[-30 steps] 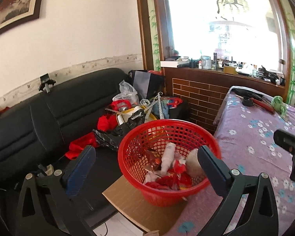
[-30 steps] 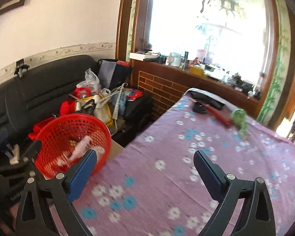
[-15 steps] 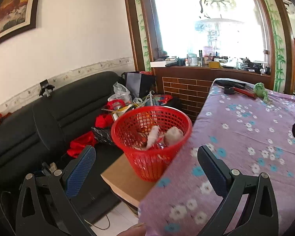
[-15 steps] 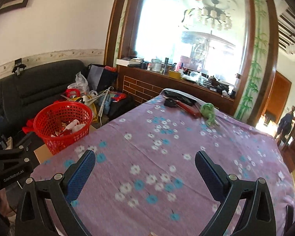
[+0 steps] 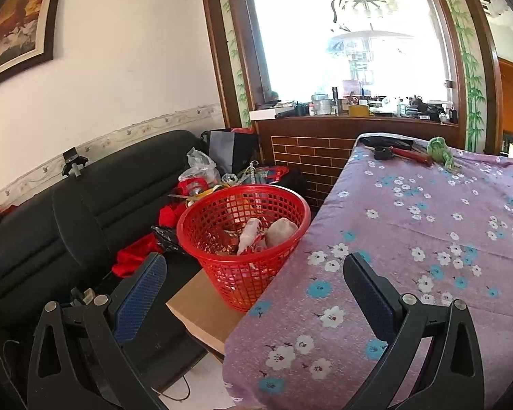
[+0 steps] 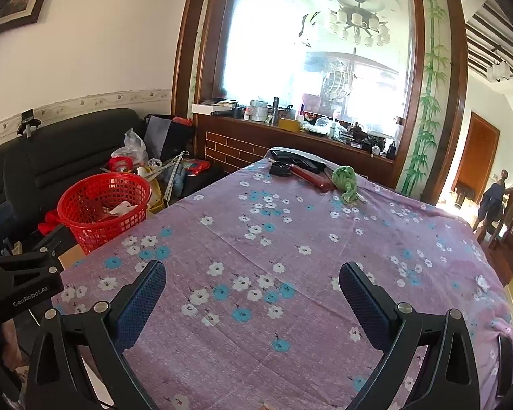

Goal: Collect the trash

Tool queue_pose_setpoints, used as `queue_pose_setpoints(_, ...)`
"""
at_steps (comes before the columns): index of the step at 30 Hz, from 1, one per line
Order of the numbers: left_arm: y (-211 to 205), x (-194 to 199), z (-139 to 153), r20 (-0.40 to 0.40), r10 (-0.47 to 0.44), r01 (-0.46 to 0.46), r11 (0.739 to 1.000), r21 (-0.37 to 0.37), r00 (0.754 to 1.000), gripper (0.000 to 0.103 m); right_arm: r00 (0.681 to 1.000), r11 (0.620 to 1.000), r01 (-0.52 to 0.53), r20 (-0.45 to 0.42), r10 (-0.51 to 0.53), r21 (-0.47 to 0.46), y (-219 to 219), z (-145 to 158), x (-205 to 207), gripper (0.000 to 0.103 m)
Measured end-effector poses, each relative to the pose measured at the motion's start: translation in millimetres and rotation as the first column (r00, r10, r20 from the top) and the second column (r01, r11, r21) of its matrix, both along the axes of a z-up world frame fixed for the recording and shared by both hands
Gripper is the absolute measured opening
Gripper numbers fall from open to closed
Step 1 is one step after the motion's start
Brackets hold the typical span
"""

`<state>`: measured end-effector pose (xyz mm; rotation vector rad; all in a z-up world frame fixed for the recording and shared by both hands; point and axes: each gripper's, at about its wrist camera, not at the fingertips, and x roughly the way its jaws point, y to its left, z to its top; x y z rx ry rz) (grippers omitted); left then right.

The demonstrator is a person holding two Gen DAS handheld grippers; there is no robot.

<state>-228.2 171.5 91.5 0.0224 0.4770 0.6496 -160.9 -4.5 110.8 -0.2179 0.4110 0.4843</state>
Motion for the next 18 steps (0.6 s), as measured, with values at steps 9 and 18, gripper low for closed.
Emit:
queue_pose_setpoints(9,6.8,4.2,-9.0,-0.025,0.002,-0.002,1.0,-0.011,1.0,0.103,1.0,1.0,-0.009,-0.016,0.008,-0.02,7.6,-6.9,4.4,0.103)
queue_pose_setpoints(18,15.0,6.8,-16.3,-0.034,0.009,-0.01,0.999,-0.031,0.999,0.103,1.0,0.999,-0.016,-0.026,0.015,-0.039,15.1,-10.7,7.6,0.103)
